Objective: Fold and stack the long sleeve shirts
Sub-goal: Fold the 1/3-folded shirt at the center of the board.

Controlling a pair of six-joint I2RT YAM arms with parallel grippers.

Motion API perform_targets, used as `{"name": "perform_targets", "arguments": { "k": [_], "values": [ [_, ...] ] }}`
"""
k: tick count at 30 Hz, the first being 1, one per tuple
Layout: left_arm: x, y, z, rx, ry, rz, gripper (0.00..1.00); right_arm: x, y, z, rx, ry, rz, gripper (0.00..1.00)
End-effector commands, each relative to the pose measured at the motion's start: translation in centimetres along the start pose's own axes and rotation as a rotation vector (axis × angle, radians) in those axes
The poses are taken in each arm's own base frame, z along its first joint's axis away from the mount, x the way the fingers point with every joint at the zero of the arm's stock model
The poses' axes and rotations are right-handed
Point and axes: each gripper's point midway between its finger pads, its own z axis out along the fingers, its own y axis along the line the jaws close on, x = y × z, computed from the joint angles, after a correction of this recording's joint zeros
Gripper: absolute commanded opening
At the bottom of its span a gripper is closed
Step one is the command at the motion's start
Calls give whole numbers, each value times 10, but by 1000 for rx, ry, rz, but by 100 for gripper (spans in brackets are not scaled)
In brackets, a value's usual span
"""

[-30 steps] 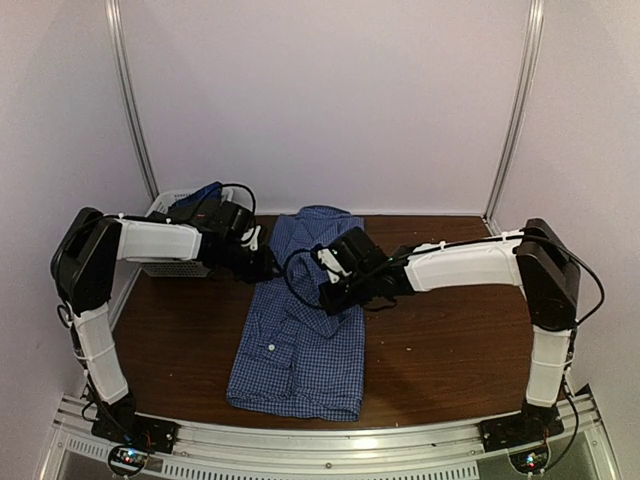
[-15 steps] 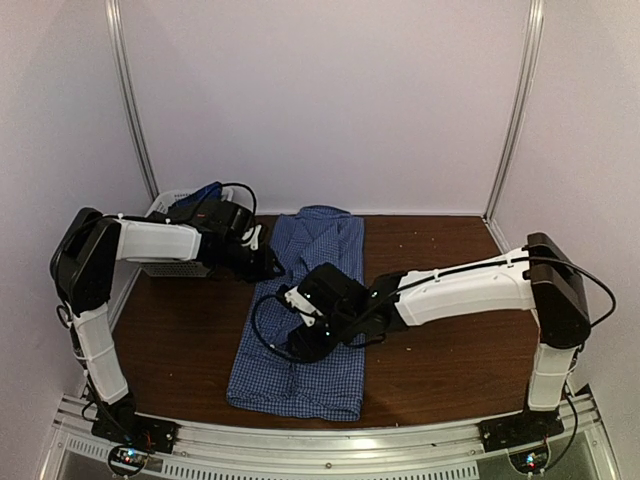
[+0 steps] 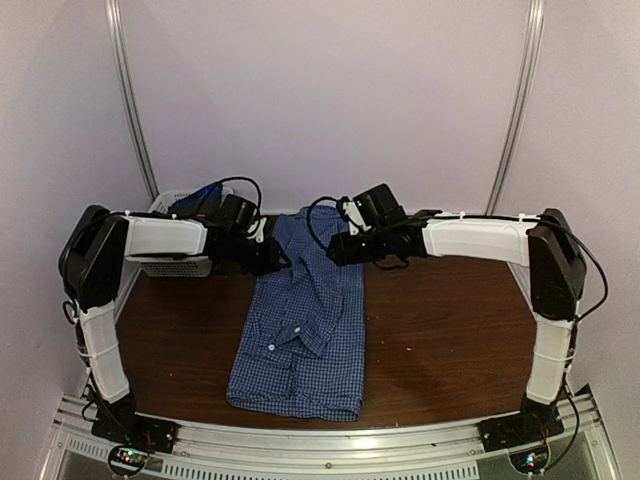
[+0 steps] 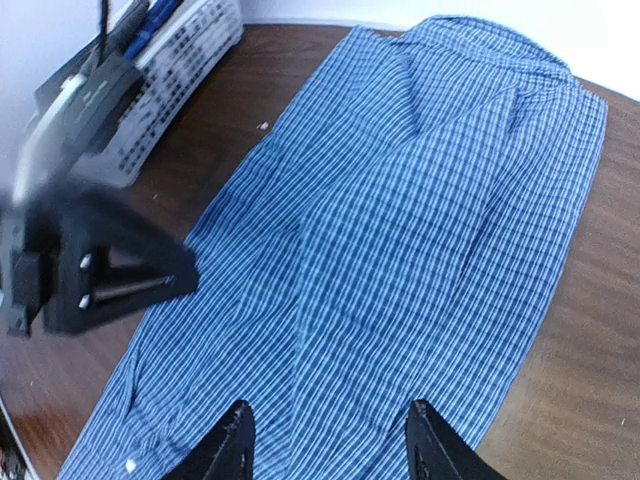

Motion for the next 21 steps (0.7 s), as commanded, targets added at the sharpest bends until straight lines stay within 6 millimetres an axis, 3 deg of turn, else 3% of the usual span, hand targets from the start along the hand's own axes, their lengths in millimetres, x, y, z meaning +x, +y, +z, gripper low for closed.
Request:
{"name": "perform_targets", "arguments": {
  "k": [1,5,8,14,21],
  "values": [
    [-18,-11,10,45,-33,7,36,-26,-27,37,7,-25,36,52],
    [-22,-6,19,32,-31,-1,36,-41,-60,69,12,-28,95,52],
    [-24,0,27,24,-27,-11,36,-42,-81,94,16,-16,127,51],
    [-23,7,39,18,-12,-25,36,-46,-109,118,5,-22,183,52],
    [-17,9,45,36,6,-47,32,-39,-106,136,-101,-5,233,52]
  ]
}}
